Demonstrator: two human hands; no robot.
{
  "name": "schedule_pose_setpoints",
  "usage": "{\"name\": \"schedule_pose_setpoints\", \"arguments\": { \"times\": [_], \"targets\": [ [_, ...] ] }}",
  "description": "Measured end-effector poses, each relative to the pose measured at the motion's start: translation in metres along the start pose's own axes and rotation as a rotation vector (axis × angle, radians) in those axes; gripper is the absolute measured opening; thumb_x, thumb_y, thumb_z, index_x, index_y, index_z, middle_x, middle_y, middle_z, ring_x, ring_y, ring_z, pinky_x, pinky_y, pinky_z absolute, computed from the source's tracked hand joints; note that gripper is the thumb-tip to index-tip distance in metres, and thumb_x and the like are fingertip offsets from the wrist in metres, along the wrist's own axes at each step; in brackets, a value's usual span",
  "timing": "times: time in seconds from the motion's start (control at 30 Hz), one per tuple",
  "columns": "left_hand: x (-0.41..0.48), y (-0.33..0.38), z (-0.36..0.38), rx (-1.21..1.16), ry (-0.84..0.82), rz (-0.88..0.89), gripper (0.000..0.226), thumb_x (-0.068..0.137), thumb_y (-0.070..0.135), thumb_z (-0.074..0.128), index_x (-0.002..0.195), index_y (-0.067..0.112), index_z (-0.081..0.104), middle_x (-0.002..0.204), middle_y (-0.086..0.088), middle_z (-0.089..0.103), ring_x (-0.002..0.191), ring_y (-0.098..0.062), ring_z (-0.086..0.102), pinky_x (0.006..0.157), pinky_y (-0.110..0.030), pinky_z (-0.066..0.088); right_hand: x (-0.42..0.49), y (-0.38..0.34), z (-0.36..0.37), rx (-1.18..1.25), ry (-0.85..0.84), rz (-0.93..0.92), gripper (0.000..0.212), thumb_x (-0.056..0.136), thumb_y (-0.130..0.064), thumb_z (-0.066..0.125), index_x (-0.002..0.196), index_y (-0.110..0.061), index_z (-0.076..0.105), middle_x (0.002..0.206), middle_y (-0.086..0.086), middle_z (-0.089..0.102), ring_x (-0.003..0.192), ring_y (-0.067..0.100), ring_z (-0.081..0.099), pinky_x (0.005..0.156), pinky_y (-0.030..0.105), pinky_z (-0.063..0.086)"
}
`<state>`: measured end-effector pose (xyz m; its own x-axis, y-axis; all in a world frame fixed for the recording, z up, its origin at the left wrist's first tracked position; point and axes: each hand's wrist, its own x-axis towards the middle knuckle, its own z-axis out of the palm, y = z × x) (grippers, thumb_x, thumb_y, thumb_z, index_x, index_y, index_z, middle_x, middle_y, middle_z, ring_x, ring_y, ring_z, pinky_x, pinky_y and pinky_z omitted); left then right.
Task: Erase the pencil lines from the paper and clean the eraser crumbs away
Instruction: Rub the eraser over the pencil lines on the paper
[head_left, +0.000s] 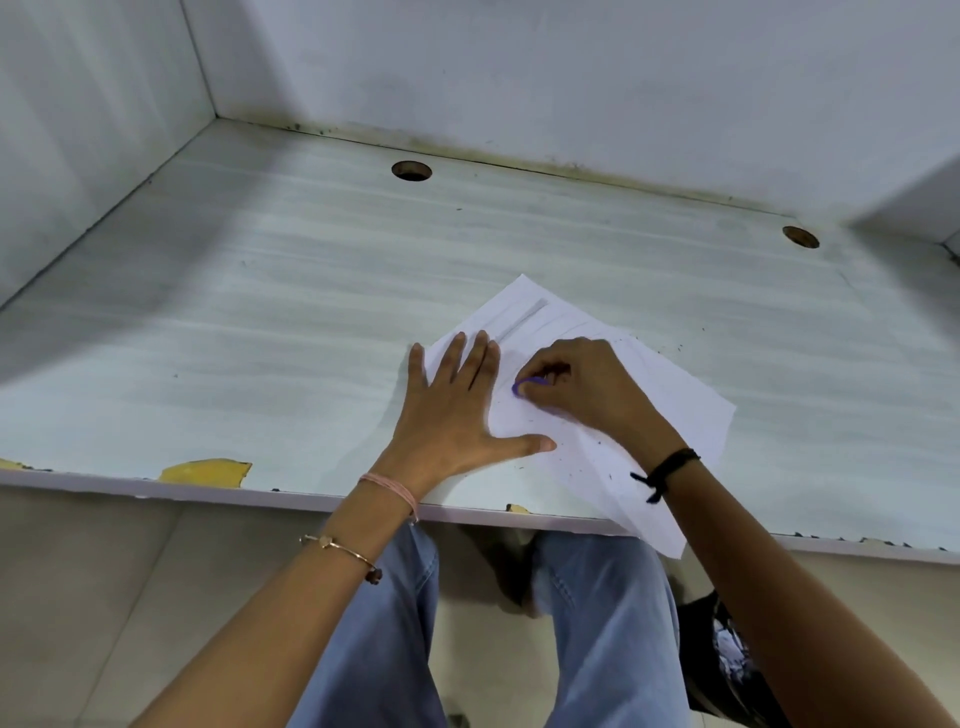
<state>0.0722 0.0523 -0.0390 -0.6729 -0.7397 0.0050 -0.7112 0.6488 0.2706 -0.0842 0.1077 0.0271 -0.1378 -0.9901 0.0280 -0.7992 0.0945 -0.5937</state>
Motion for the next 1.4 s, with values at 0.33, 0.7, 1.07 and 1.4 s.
{"name": "schedule_pose_setpoints", "arguments": {
  "times": [0.33, 0.7, 1.07, 1.4],
  "targets": [
    [-0.001, 0.001, -0.002, -0.017, -0.001, -0.006, 0.128, 0.062, 0.098, 0.023, 0.156, 0.017, -0.005, 0.164, 0.002, -0.012, 0.15, -0.016, -0.014, 0.117, -0.06, -0.009, 0.006, 0.004, -0.002, 0.027, 0.061, 0.075, 0.005, 0.077, -0.014, 0.074, 0.078, -0.019, 0.075, 0.071, -0.009, 0.067, 0.064, 0.003, 0.057, 0.061, 0.015, 0.042],
    [0.0, 0.002, -0.002, 0.009, -0.006, -0.01, 0.127, 0.061, 0.098, 0.019, 0.156, 0.017, -0.006, 0.164, 0.002, -0.013, 0.15, -0.017, -0.015, 0.116, -0.06, -0.009, 0.0, 0.002, 0.004, 0.028, 0.043, 0.032, 0.006, 0.076, -0.013, 0.073, 0.078, -0.018, 0.076, 0.074, -0.005, 0.069, 0.067, 0.005, 0.059, 0.063, 0.017, 0.044],
    [0.0, 0.0, 0.0, 0.034, -0.021, 0.002, 0.112, 0.066, 0.097, 0.022, 0.155, 0.036, -0.009, 0.162, 0.002, -0.02, 0.149, -0.019, -0.02, 0.115, -0.061, -0.013, -0.008, 0.0, 0.01, -0.021, -0.024, -0.042, 0.006, 0.078, -0.015, 0.073, 0.082, -0.017, 0.076, 0.075, -0.003, 0.067, 0.067, 0.005, 0.057, 0.063, 0.016, 0.042],
    [0.0, 0.001, -0.001, 0.033, -0.015, -0.001, 0.108, 0.065, 0.097, 0.02, 0.154, 0.042, -0.006, 0.163, 0.002, -0.017, 0.149, -0.019, -0.019, 0.114, -0.062, -0.012, -0.008, 0.003, 0.007, -0.006, -0.052, -0.05, 0.003, 0.077, -0.014, 0.073, 0.08, -0.015, 0.075, 0.071, -0.001, 0.065, 0.062, 0.007, 0.053, 0.06, 0.015, 0.04]
  ]
}}
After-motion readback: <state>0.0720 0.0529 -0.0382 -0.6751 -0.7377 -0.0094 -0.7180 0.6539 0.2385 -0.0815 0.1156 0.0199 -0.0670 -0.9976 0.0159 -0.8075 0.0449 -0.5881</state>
